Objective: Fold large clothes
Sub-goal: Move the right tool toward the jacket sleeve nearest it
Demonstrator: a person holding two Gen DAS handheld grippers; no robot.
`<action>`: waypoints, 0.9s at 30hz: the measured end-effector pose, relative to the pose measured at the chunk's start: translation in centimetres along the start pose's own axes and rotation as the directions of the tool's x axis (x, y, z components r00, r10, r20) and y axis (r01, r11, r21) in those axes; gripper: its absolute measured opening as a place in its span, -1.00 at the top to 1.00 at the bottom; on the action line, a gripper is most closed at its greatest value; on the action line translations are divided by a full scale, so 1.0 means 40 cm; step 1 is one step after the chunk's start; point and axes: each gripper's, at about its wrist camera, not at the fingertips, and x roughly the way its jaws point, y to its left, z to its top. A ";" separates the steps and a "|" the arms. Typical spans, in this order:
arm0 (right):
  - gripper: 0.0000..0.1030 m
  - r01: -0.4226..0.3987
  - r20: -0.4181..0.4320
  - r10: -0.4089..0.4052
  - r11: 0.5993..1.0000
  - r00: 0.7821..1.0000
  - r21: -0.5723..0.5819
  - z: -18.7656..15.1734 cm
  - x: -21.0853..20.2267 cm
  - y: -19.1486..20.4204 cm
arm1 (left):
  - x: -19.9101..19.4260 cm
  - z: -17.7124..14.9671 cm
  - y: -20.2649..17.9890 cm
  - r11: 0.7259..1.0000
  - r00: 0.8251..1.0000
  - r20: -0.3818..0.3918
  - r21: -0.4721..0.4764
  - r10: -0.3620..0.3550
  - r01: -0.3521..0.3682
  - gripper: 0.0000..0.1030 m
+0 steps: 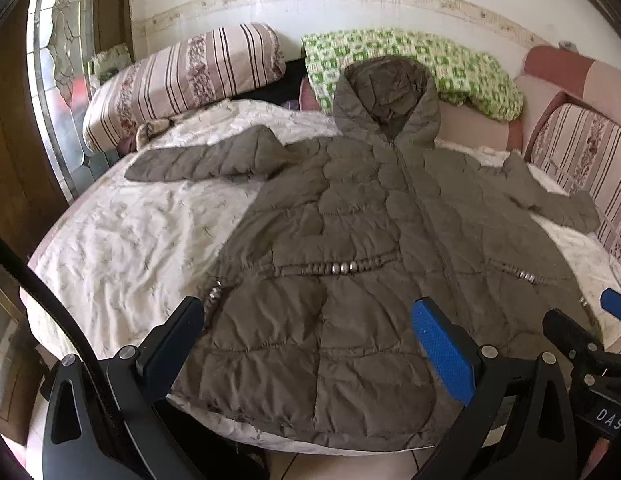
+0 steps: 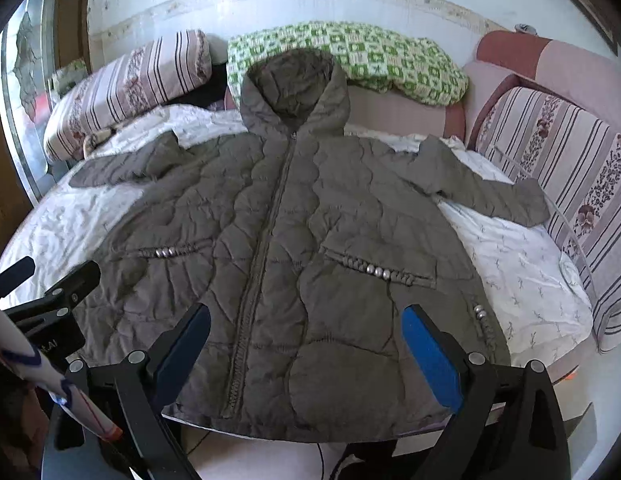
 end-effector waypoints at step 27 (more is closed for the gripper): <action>-0.91 -0.031 -0.037 0.030 0.999 0.999 -0.013 -0.012 0.024 0.011 | 0.003 -0.019 0.002 1.000 1.000 -0.010 0.015 -0.007 0.007 -1.00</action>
